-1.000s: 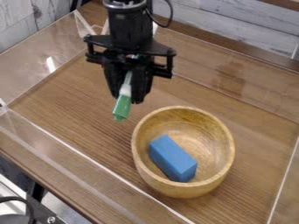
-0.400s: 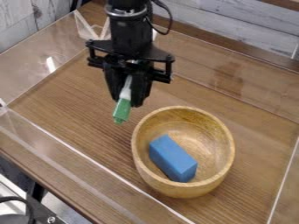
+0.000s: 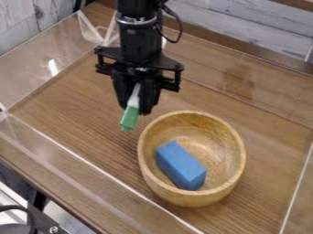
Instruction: Remove the green marker from inside the brown bowl and put it on the table
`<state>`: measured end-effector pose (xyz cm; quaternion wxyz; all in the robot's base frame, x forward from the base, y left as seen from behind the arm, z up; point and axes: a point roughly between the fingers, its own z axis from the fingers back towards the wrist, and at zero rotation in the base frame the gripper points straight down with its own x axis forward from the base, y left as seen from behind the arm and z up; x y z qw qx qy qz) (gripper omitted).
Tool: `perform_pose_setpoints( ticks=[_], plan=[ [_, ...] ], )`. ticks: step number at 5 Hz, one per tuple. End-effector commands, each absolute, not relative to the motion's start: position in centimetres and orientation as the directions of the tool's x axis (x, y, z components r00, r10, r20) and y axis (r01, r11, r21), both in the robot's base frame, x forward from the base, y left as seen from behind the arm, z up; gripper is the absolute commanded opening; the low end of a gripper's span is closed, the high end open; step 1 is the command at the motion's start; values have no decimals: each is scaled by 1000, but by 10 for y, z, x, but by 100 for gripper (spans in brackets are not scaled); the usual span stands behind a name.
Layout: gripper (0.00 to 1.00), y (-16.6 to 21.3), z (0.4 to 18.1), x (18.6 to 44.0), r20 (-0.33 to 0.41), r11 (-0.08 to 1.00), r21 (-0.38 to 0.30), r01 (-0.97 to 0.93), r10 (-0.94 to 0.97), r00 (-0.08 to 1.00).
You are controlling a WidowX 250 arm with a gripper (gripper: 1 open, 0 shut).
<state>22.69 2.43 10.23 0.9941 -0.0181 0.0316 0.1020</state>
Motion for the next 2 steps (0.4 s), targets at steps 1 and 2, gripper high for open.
perform_pose_setpoints(
  ticks=[1, 2],
  plan=[
    [0, 26, 114, 240, -6, 982, -30, -189, 189, 982],
    [0, 27, 111, 244, -3, 984, -27, -178, 178, 984]
  ],
)
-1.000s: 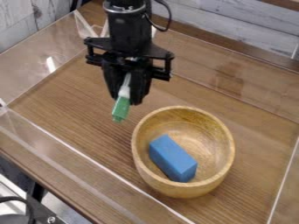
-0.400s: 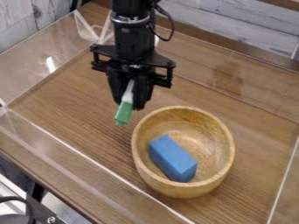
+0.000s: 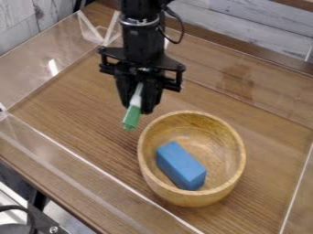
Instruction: Remove the green marker from inside the brown bowl and put it on the table
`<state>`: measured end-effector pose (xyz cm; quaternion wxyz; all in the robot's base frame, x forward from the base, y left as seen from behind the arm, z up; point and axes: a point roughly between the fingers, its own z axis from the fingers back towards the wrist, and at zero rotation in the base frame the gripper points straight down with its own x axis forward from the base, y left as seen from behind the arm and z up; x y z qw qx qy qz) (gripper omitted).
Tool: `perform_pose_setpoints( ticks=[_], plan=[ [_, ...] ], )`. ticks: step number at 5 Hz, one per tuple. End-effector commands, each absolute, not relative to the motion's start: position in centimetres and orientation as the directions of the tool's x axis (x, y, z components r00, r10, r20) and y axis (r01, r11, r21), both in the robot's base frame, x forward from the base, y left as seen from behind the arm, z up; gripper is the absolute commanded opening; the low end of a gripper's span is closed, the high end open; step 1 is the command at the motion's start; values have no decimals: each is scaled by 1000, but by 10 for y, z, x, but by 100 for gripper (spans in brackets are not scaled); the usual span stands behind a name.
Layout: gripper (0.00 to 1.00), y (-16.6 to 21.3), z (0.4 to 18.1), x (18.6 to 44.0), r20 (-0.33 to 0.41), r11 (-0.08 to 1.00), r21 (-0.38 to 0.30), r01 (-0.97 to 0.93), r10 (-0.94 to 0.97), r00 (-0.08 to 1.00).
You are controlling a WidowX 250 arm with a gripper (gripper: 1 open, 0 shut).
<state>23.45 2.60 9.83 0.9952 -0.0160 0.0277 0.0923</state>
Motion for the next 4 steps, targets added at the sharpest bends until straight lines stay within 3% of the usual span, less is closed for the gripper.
perform_pose_setpoints(
  ticks=[1, 4],
  plan=[
    [0, 29, 108, 248, 2, 986, -24, -167, 167, 986],
    [0, 37, 97, 255, 12, 990, -15, -141, 142, 990]
  ],
)
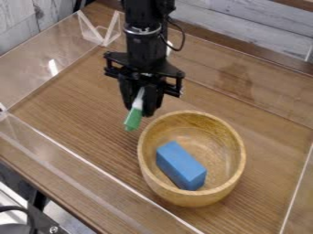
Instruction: Remove the green marker from inside the brown bowl and put it on the table
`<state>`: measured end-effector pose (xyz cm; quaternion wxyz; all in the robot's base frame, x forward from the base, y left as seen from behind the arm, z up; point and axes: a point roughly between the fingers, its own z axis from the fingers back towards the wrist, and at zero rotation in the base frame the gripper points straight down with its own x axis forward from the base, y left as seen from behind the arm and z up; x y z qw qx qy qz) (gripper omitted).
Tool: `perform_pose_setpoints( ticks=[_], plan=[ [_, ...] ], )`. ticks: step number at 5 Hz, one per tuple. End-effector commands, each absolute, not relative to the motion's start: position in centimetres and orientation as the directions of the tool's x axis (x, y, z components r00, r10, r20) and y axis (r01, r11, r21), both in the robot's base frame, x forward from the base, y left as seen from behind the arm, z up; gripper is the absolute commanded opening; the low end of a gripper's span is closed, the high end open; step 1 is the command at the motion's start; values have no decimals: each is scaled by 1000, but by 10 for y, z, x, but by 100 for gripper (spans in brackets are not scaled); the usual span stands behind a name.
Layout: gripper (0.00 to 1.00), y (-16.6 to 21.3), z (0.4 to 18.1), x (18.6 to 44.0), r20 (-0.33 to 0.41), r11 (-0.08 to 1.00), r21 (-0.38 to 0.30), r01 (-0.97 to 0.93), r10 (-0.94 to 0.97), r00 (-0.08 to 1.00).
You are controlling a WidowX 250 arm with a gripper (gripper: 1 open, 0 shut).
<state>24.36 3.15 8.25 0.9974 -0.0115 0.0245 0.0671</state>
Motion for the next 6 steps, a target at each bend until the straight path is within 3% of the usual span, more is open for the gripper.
perform_pose_setpoints(
  ticks=[1, 2, 6],
  plan=[
    [0, 39, 93, 257, 15, 991, -13, -132, 133, 991],
    [100, 40, 90, 259, 18, 992, -12, -124, 124, 992],
    [100, 35, 83, 274, 24, 992, -25, -121, 122, 992]
  ],
)
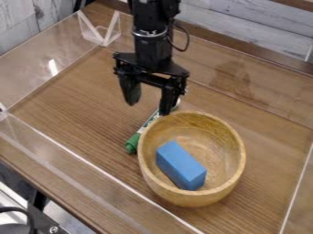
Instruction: Remove the green marker from inside the brown bowl and put it on the table
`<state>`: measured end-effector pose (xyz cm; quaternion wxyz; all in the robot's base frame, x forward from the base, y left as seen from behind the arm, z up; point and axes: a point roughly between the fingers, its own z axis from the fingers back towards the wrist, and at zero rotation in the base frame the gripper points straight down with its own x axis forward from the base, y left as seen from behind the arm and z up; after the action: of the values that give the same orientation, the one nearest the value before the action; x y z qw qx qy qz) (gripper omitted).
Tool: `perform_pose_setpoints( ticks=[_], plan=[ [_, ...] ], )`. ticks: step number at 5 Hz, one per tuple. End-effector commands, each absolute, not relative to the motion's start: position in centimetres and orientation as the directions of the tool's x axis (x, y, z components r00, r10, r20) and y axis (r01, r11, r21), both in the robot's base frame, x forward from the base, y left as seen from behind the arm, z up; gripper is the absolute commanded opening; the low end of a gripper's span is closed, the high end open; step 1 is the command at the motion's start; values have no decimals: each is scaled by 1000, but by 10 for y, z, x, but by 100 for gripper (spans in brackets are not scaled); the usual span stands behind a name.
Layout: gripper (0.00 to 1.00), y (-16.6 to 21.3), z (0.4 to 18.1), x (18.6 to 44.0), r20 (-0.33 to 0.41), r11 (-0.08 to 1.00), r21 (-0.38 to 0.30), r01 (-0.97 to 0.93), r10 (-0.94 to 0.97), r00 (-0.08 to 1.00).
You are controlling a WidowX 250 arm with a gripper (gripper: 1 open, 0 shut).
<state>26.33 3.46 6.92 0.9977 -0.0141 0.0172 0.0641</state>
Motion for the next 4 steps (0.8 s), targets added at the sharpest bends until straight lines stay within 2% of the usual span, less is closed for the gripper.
perform_pose_setpoints(
  ticks=[1, 4],
  plan=[
    [100, 34, 81, 279, 28, 992, -29, -120, 121, 992],
    [100, 32, 77, 291, 42, 993, -38, -114, 115, 992]
  ],
)
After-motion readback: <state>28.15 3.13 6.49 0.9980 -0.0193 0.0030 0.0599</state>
